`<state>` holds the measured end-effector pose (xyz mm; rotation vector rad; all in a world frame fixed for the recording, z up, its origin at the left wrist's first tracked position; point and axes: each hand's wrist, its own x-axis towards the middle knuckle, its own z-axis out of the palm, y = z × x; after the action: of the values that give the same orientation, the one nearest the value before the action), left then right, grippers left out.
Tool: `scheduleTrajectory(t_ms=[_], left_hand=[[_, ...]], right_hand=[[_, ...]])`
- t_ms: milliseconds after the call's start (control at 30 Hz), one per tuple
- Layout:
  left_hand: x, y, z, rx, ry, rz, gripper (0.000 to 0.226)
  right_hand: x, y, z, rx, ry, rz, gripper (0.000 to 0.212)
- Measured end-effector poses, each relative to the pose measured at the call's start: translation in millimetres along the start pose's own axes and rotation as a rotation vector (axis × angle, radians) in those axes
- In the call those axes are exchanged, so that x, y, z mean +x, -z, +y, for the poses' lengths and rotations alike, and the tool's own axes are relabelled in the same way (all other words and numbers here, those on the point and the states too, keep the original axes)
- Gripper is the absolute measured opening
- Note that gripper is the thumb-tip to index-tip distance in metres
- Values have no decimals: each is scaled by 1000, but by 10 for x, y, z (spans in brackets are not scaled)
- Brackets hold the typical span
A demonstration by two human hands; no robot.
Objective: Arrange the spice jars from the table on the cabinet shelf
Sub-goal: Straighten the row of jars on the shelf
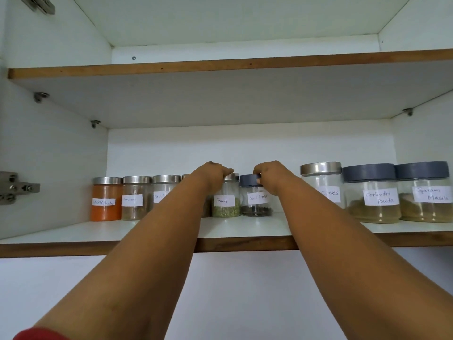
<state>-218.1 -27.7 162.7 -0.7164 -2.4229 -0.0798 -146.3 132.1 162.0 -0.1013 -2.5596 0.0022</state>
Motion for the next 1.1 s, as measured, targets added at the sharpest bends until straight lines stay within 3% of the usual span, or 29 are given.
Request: scheduleTrajectory(t_ms=[300, 500, 733, 867, 933, 1033, 1100], left_hand=[[53, -83, -30, -77, -20, 53, 73], [48, -160, -21, -8, 8, 79, 72], [13, -107, 58, 177, -85, 303, 64], [-179, -46, 195, 117, -134, 352, 62], [-267, 62, 370, -55, -130, 395, 55], [-340, 340, 821, -276, -250, 531, 44], [-371, 551, 1208, -312, -361, 531, 42]], right_hand=[[64, -21, 14, 63, -1, 32, 36], [112, -104, 44, 51, 28, 65, 38], [69, -76, -56, 15, 14, 508, 54], [-118, 270, 94, 152, 10, 823, 23], [-270, 606, 296, 234, -1, 908, 21], [-546, 1092, 743, 27, -118, 854, 26], [-745, 1306, 1046, -102, -214, 600, 34]])
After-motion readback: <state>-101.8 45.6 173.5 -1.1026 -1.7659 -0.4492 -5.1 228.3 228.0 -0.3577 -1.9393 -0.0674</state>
